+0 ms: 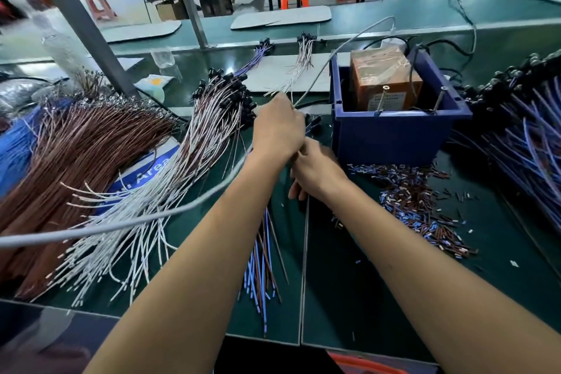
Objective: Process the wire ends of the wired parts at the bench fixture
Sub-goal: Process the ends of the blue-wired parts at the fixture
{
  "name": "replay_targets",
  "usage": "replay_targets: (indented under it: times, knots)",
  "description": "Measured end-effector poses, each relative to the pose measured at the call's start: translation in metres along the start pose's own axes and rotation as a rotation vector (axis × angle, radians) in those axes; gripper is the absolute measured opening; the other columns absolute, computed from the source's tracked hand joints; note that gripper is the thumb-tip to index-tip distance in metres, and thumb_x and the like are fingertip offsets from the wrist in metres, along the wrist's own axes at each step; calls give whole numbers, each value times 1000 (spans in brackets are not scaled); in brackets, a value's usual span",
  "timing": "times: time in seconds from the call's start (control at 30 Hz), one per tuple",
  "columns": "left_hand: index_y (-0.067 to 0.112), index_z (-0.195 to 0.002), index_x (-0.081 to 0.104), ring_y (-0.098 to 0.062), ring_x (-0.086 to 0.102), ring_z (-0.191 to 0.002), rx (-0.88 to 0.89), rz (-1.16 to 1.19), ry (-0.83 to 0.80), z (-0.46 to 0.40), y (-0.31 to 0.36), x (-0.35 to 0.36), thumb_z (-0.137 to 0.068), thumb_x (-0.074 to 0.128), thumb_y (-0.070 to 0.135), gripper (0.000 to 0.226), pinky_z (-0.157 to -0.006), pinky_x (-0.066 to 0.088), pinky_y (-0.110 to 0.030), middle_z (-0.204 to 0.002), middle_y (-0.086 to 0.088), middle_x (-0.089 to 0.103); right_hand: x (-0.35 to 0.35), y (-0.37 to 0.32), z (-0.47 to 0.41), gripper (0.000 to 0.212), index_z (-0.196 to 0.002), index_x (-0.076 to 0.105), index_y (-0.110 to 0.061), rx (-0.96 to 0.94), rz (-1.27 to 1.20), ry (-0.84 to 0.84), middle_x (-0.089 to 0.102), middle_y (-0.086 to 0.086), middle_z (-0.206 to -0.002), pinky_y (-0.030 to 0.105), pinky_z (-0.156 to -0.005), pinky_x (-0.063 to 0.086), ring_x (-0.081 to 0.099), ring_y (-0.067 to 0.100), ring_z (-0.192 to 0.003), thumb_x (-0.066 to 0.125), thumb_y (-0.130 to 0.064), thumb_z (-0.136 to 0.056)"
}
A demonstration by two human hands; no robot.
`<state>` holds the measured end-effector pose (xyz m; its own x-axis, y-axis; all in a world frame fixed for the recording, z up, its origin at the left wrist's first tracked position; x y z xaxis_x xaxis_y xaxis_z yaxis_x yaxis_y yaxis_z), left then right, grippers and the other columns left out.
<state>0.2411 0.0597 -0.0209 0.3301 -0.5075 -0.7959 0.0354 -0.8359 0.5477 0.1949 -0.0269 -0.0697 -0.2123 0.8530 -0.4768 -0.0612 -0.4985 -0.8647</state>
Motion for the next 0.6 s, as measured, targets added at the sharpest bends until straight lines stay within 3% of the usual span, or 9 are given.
replay_targets:
  times: [0.13, 0.27, 0.37, 0.47, 0.6]
  knots:
    - [5, -101, 69, -36, 64, -106, -29, -16, -130, -2, -2, 15, -94, 63, 20, 17, -87, 49, -36, -104, -16, 72, -4, 1, 1, 20, -94, 57, -1, 24, 58, 0, 69, 15, -55, 21, -38, 43, 64, 25, -40, 37, -6, -97]
    - [14, -99, 70, -33, 67, -100, -15, -100, -158, -6, -7, 18, -87, 77, 23, 17, -84, 51, -34, -100, -11, 73, -5, 4, -2, 20, -102, 58, 2, 31, 55, -21, 69, 12, -54, 21, -41, 45, 65, 22, -40, 42, -6, -93]
    - [17, -90, 74, -33, 70, -93, 23, -162, -209, -7, -5, 18, -83, 76, 13, 8, -83, 57, -35, -92, -11, 74, -3, 6, -6, 25, -104, 60, 3, 29, 39, -20, 69, 12, -53, 21, -41, 46, 65, 21, -40, 41, -9, -94]
    - [18, -85, 77, -32, 70, -88, 51, -233, -278, -7, -1, 16, -80, 70, 6, 14, -82, 60, -36, -86, -10, 75, -2, 6, -7, 25, -101, 62, 0, 13, 35, -18, 69, 12, -54, 19, -40, 45, 64, 19, -39, 40, -10, -96]
    - [14, -91, 79, -31, 71, -92, 32, -251, -313, -11, -1, 13, -77, 68, 2, 22, -85, 60, -37, -90, -12, 76, -4, 4, -4, 24, -93, 60, -7, -22, 10, -12, 74, 18, -71, 22, -40, 44, 70, 25, -47, 39, -13, -102]
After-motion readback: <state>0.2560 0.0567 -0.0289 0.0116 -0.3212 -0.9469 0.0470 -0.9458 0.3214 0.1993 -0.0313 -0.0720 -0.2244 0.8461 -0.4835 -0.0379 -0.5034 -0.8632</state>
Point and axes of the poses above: each hand's wrist, its own z-axis away from the middle knuckle, its own x-axis out of the palm, y = z × x, the point moved 4 cm from there along -z, towards the middle knuckle
